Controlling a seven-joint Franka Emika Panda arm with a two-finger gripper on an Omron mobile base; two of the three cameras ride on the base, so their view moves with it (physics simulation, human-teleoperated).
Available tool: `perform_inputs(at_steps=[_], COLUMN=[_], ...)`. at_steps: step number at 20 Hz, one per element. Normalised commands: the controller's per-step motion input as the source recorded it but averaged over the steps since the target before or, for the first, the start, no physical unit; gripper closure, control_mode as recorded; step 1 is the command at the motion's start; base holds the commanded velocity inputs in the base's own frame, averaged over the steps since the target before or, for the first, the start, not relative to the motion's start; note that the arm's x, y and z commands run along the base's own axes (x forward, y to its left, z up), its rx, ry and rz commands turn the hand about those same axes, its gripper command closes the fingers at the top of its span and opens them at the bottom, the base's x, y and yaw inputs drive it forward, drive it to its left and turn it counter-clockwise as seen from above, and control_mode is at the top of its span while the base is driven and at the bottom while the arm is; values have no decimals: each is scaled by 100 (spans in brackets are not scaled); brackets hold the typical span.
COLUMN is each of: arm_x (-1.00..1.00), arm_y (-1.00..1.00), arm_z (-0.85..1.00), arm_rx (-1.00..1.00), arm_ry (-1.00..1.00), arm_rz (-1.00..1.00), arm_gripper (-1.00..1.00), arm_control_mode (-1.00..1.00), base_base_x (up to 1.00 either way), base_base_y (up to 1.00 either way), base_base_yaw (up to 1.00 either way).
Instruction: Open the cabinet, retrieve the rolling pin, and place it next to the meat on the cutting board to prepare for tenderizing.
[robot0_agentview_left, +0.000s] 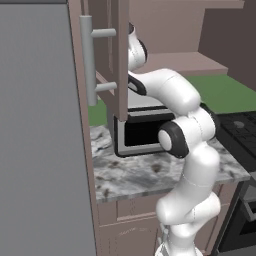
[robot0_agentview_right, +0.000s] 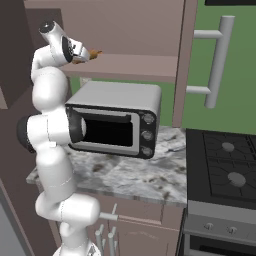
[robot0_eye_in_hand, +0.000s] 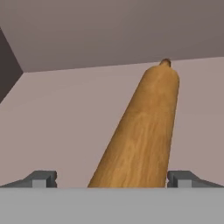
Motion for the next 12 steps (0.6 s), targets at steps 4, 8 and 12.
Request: perform_inputs(at_steps=[4, 8, 12], arm_x=[26, 23, 8], arm_y=[15, 10, 2], arm_z=[0, 0, -4], arm_rx=[0, 0, 0], arm_ry=[1, 5, 7], arm_rz=[0, 0, 0], arm_gripper=[-100, -100, -100], arm_control_mode=[-100, -100, -100], base_base_x=[0, 0, 0], base_base_y=[0, 0, 0], base_base_yaw=[0, 0, 0])
